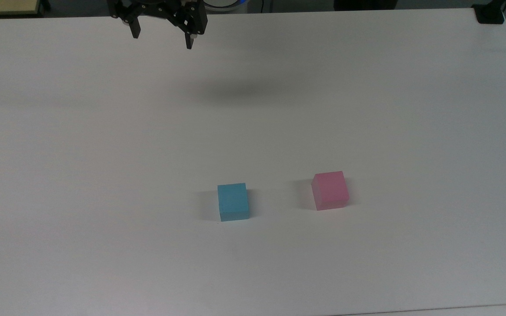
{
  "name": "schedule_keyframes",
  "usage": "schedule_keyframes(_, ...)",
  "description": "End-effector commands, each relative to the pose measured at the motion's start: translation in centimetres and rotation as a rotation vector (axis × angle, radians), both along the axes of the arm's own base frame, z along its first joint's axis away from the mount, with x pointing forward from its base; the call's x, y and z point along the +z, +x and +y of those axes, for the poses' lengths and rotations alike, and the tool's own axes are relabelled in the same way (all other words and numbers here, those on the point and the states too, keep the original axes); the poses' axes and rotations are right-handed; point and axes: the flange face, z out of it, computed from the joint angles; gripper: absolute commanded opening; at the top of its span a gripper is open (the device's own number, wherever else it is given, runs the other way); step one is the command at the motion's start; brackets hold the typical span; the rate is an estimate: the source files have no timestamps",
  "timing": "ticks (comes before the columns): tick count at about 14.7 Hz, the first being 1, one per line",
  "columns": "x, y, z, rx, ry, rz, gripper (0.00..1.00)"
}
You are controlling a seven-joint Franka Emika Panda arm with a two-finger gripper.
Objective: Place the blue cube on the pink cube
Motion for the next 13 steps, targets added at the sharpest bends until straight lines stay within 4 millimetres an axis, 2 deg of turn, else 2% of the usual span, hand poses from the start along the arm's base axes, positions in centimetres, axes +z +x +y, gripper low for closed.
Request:
schedule_keyframes(1,0.3,-0.1,0.1,0.009,-0.017,-0.020,1.00)
schedule_keyframes(8,0.0,0.1,0.2,0.009,-0.008,-0.023,1.00)
schedule_keyframes(13,-1.1,1.3,0.1,0.013,-0.001,-0.028,1.00)
